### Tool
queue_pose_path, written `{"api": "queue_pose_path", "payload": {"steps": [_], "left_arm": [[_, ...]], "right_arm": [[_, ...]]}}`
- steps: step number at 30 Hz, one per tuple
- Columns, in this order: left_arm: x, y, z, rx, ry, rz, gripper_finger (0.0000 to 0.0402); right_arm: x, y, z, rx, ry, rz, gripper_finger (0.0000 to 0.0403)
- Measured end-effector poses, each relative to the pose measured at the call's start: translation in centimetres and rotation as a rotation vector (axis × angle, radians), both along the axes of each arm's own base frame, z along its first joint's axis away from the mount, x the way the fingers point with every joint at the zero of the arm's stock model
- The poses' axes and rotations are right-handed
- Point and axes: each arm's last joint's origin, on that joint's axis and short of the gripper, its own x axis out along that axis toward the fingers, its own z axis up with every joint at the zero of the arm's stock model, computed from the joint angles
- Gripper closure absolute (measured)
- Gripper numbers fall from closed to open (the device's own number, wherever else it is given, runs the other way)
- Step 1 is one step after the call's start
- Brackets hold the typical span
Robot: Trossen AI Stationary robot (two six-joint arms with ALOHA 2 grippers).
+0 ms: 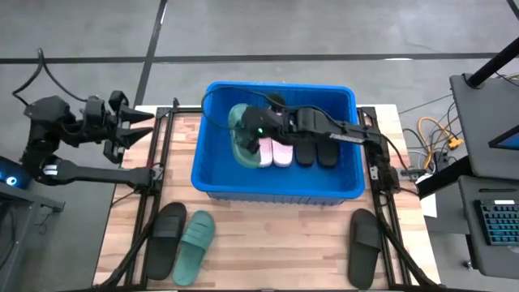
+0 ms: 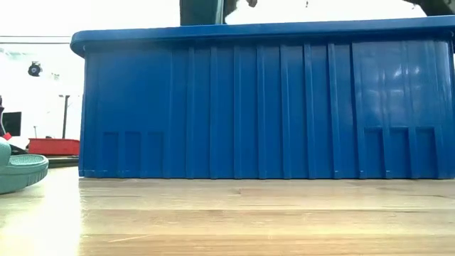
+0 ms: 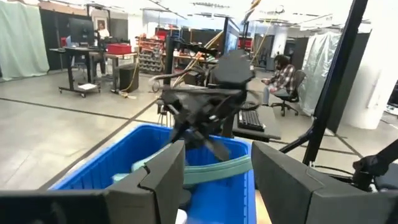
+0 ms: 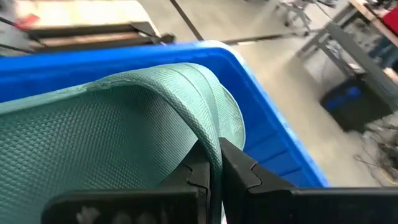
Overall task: Pick and place slides into bin
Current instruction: Put the right green slide into the blue bin
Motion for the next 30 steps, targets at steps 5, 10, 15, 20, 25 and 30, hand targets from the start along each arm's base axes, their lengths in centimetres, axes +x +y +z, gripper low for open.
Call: {"api": "queue_pose_path", "payload": {"steps": [5,10,15,20,25,30], "left_arm": [[0.0,0.1,-0.9,0.01,0.014,0.049,0.023],[0.4,0.4,-1.9,-0.019,0.04,0.132,0.023],[0.4,0.6,-2.6,-0.066,0.04,0.201,0.023],[-0.3,0.5,-2.6,-0.064,0.022,0.201,0.023],[-1.5,0.4,-2.5,-0.055,-0.012,0.214,0.023],[-3.0,0.3,-2.5,-0.052,-0.057,0.22,0.023]], "right_arm": [[1.6,-3.7,-2.3,0.001,0.05,-0.027,0.0394],[3.6,-6.7,-5.8,-0.01,0.122,-0.045,0.0394],[5.0,-8.2,-9.1,-0.028,0.191,-0.09,0.0394],[6.4,-8.2,-11.8,-0.02,0.232,-0.068,0.0394],[7.8,-8.0,-14.1,-0.047,0.266,-0.029,0.0394],[9.0,-8.3,-16.0,-0.08,0.262,-0.011,0.0394]]}}
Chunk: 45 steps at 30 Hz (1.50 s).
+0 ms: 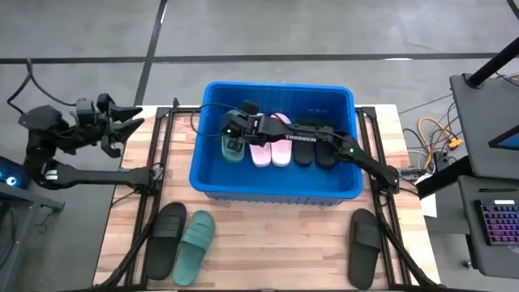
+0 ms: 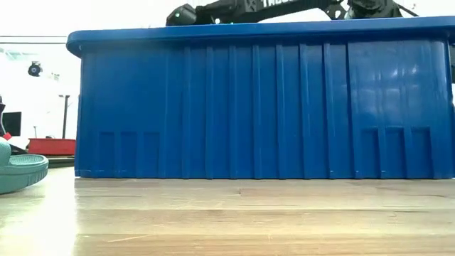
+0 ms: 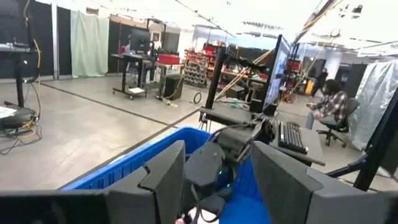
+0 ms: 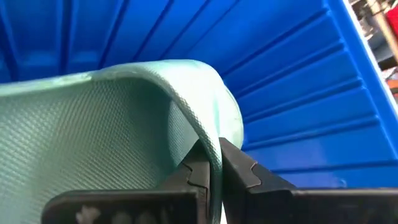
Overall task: Pick and place slides into bin
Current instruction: Put the right green slide into the blue bin
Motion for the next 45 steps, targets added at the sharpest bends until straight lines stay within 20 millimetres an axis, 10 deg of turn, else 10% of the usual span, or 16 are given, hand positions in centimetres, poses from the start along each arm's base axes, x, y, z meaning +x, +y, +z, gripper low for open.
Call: {"api": "queue_pose_path", "payload": {"steps": [9,45], "left_arm": [[-2.4,-0.3,-0.1,0.03,-0.065,0.004,0.023],[-3.0,-0.3,-0.2,0.024,-0.083,0.026,0.023]], "right_arm": [[1.6,-0.5,-3.5,-0.094,0.044,0.0,0.0394],[2.5,-2.2,-5.6,-0.09,-0.064,0.034,0.0394]]}}
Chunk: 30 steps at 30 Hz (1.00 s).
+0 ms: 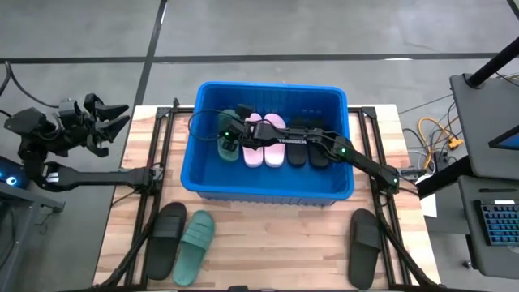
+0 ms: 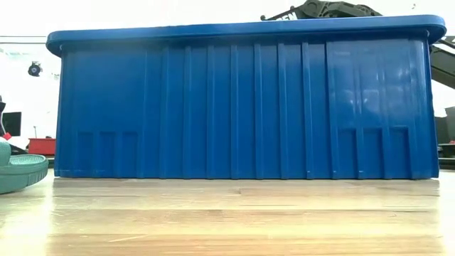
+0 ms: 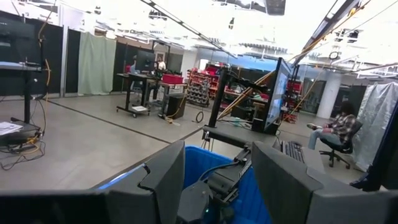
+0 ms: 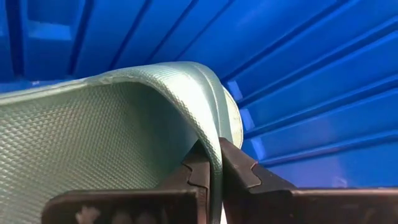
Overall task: Pick and place slides into bin
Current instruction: Put the right green slide into the blue bin
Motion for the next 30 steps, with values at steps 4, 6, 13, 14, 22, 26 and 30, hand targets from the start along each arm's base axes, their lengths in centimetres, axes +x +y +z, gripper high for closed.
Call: {"api": "queue_pose_path", "payload": {"steps": [4,6,13,14,22,26,30], "left_arm": [[-0.01,0.0,0.0,0.0,0.0,0.0,0.023],[-0.01,0.0,0.0,0.0,0.0,0.0,0.023],[-0.01,0.0,0.0,0.0,0.0,0.0,0.023],[-0.01,0.0,0.0,0.0,0.0,0.0,0.023],[-0.01,0.0,0.0,0.0,0.0,0.0,0.023],[-0.01,0.0,0.0,0.0,0.0,0.0,0.023],[-0.01,0.0,0.0,0.0,0.0,0.0,0.023]], "right_arm": [[0.02,-0.01,0.03,0.018,-0.031,-0.022,0.0393],[0.02,0.0,0.03,0.017,-0.029,-0.02,0.0391],[0.08,-0.06,0.13,0.009,-0.041,-0.024,0.039],[0.11,-0.05,0.17,0.007,-0.046,-0.025,0.039],[0.12,-0.05,0.18,0.005,-0.045,-0.023,0.0342],[0.12,-0.05,0.18,0.005,-0.046,-0.024,0.0306],[0.12,-0.05,0.17,0.007,-0.049,-0.026,0.0276]]}}
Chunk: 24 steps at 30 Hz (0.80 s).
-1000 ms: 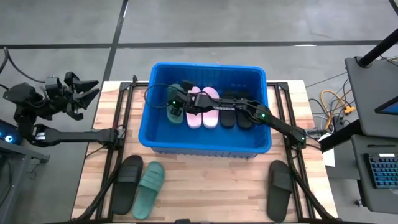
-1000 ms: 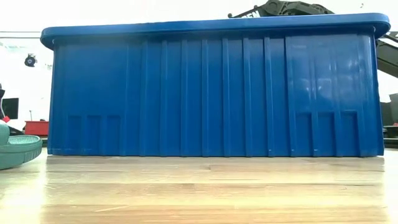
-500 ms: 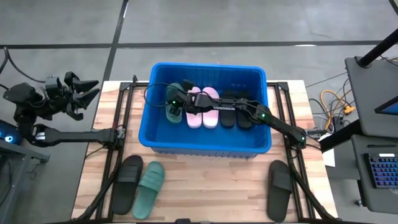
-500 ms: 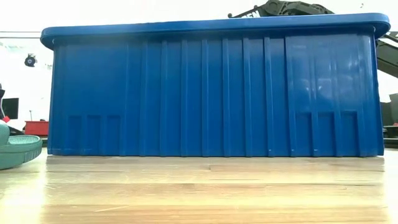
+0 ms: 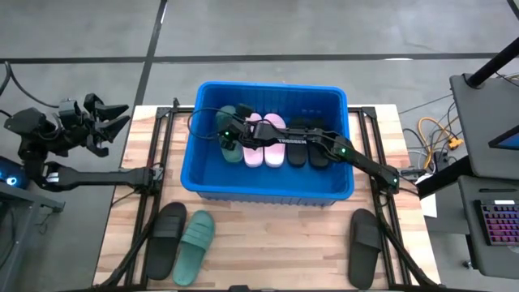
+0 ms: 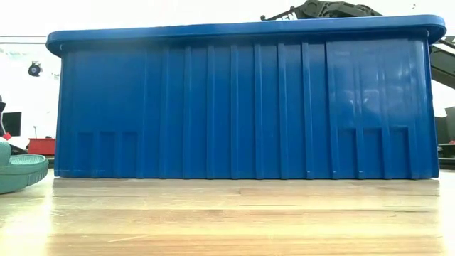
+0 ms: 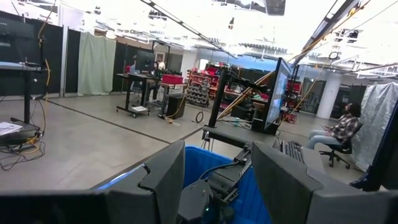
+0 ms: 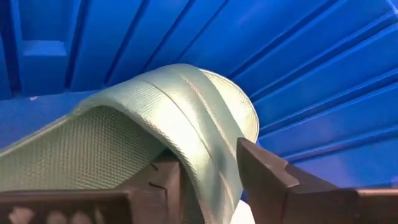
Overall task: Pick and place slides into bin
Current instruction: Put the right green slide into the blue bin
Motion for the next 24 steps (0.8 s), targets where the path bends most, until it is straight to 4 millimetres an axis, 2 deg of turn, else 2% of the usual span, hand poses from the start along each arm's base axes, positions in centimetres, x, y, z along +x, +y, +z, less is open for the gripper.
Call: {"api": "queue_pose_path", "payload": {"steps": [5,10,16,21,24], "left_arm": [[0.0,0.0,0.0,-0.001,0.0,0.0,0.023],[0.0,0.0,0.0,-0.002,-0.001,0.0,0.023],[0.0,0.0,0.0,-0.002,-0.001,0.0,0.023],[0.0,0.0,0.0,-0.002,-0.001,0.0,0.023],[0.0,0.0,0.0,-0.002,-0.001,0.0,0.023]], "right_arm": [[0.0,0.0,0.0,0.03,-0.046,-0.032,0.0255],[0.1,0.0,0.1,0.046,-0.078,-0.049,0.0259],[0.1,0.0,0.5,0.03,-0.067,-0.035,0.0304],[0.3,0.0,1.2,0.065,-0.146,-0.064,0.0353],[0.3,0.0,1.3,0.083,-0.158,-0.06,0.0355]]}}
